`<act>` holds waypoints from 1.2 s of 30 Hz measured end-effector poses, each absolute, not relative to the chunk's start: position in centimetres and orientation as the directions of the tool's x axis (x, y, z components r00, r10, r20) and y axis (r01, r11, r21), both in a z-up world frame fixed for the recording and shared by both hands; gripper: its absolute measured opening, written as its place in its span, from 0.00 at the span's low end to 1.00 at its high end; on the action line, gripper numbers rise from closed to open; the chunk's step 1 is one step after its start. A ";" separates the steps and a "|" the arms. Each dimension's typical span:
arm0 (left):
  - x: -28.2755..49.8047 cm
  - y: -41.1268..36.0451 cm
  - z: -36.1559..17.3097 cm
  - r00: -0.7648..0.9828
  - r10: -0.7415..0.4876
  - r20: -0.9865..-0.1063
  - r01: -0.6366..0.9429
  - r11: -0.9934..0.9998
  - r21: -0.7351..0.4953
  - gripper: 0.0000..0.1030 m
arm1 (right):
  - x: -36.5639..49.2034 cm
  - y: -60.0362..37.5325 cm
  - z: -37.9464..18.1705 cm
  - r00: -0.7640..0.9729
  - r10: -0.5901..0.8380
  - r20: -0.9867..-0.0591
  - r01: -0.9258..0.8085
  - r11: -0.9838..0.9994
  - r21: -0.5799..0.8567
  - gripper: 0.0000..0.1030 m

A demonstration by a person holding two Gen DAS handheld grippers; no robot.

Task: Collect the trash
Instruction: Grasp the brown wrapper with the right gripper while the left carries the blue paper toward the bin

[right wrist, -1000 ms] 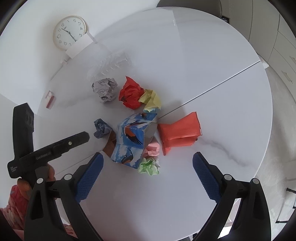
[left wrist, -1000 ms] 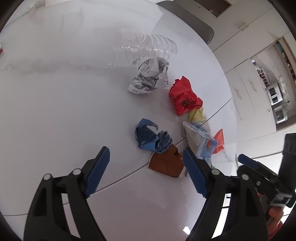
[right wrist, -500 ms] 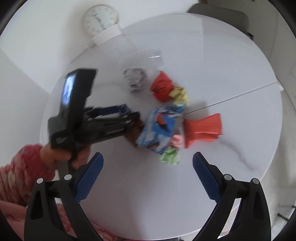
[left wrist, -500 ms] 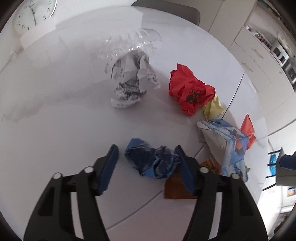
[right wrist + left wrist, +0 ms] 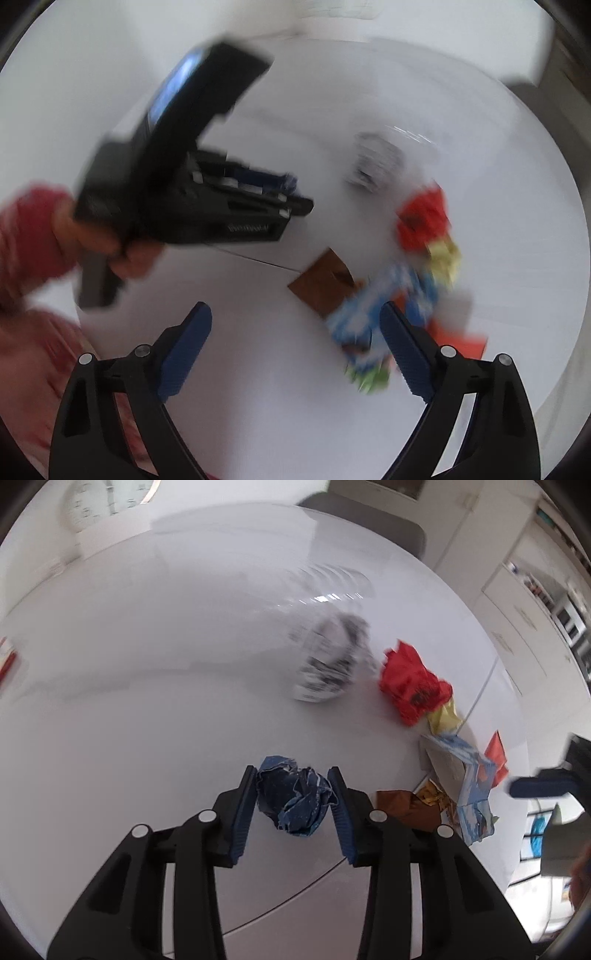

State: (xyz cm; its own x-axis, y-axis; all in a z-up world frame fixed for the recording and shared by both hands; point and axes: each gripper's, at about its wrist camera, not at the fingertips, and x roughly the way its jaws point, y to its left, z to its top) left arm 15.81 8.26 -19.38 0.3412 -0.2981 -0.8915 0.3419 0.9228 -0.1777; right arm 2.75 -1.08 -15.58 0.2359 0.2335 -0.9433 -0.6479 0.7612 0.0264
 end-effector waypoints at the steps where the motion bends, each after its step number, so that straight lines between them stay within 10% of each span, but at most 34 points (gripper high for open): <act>1: 15.7 9.1 -18.9 0.351 -0.289 -0.891 0.326 0.929 -0.174 0.37 | 3.1 -0.4 -16.0 0.220 0.218 -0.951 -0.686 0.728 0.008 0.86; 19: 11.1 18.9 -17.4 0.384 -0.234 -0.893 0.058 0.972 -0.230 0.37 | 8.3 4.6 -23.0 -0.041 -0.059 -0.997 -0.945 0.326 0.020 0.47; 24: 10.7 18.8 -16.6 0.398 -0.214 -0.892 0.042 0.976 -0.216 0.37 | 10.4 4.2 -21.5 -0.064 0.086 -0.994 -0.881 0.462 0.097 0.28; 36: 8.9 14.3 -13.4 0.416 -0.232 -0.879 0.146 0.971 -0.187 0.37 | 9.0 -0.6 -15.2 0.080 0.438 -0.895 -0.624 0.723 0.297 0.27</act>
State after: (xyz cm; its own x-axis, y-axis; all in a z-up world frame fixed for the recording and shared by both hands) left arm 8.92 14.32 -13.41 0.4162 -0.2319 -0.8792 0.1458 0.9714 -0.1872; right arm 9.01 -0.64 -15.24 0.0805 0.4381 -0.8953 -0.6240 0.7226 0.2975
